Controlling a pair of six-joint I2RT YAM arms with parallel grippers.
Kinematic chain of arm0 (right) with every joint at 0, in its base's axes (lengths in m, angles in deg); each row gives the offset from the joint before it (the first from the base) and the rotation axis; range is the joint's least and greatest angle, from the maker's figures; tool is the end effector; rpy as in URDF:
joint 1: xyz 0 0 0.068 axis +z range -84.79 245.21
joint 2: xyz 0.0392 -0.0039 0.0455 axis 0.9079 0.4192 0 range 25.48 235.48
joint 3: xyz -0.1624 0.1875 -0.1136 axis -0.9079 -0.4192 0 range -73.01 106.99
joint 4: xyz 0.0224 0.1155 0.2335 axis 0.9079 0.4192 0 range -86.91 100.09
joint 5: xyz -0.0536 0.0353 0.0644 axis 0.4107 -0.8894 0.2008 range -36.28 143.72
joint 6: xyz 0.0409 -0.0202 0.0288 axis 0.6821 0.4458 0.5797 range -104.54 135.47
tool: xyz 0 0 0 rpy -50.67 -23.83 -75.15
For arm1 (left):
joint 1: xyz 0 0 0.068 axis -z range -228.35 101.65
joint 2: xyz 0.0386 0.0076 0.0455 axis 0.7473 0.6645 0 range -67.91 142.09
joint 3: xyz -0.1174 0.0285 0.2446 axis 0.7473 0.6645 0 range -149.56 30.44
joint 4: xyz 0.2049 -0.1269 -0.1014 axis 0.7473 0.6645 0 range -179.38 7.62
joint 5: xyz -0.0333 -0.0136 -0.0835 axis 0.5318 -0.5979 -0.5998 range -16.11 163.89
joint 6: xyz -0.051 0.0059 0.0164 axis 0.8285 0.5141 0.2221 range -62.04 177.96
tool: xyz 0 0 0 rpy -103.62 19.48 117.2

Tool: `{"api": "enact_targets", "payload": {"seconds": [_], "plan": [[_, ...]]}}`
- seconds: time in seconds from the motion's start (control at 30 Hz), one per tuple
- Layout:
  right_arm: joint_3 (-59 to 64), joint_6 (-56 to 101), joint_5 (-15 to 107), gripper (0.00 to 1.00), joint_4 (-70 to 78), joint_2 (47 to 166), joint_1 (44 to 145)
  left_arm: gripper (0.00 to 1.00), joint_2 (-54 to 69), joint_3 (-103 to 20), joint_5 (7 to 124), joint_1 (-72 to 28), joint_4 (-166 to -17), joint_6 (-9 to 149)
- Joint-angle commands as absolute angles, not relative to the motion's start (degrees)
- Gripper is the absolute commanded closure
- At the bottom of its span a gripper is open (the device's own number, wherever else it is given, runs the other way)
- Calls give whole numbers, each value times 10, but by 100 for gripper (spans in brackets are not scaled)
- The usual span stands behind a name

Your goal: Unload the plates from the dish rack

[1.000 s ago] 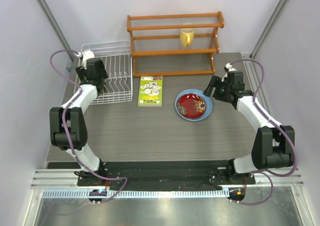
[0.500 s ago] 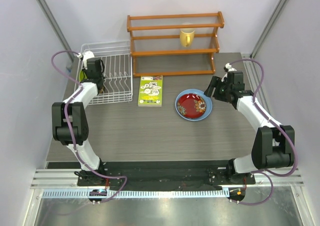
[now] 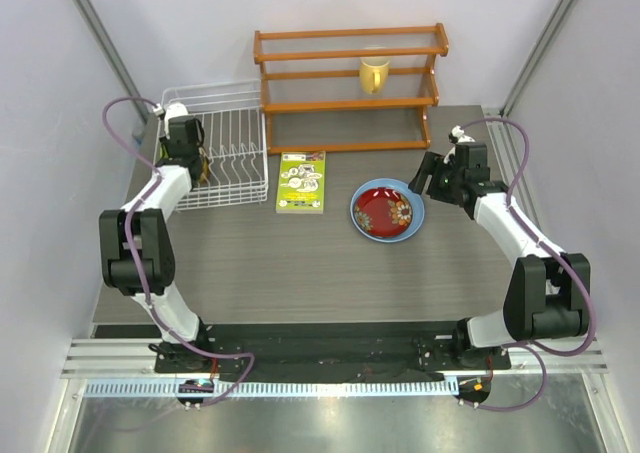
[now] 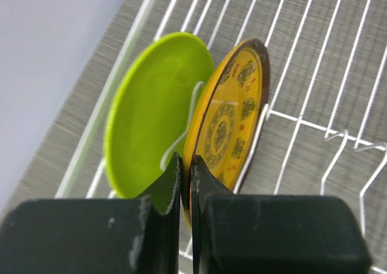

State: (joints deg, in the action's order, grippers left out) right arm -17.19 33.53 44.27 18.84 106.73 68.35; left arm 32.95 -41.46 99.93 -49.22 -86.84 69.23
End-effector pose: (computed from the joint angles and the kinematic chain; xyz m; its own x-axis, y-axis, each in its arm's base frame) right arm 0.3081 0.0227 0.2514 -0.6800 0.2692 -0.6820 0.0354 0.9411 0.3362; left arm 0.4032 0.0216 0.2513 -0.4366 -0.1823 -0.8810 -0.4824 0.8740 0.0583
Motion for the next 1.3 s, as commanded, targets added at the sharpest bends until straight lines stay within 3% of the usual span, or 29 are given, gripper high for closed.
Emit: {"api": "enact_targets", "payload": {"seconds": [0.0, 0.13, 0.37, 0.53, 0.77, 1.27], "plan": [[-159, 327, 467, 21, 194, 1038, 682, 100, 253, -453, 1051, -458, -879, 634], [-153, 320, 493, 13, 208, 1027, 683, 100, 204, -456, 1094, -431, -875, 568], [-139, 332, 470, 12, 213, 1013, 683, 100, 113, -427, 1109, -391, -810, 614], [-130, 366, 400, 12, 174, 1019, 700, 100, 42, -364, 914, -387, -777, 764], [-124, 431, 323, 12, 73, 1053, 797, 100, 21, -243, 714, -342, -878, 932], [-146, 523, 265, 16, -68, 1113, 855, 100, 57, -211, 625, -246, -1005, 1031]]}}
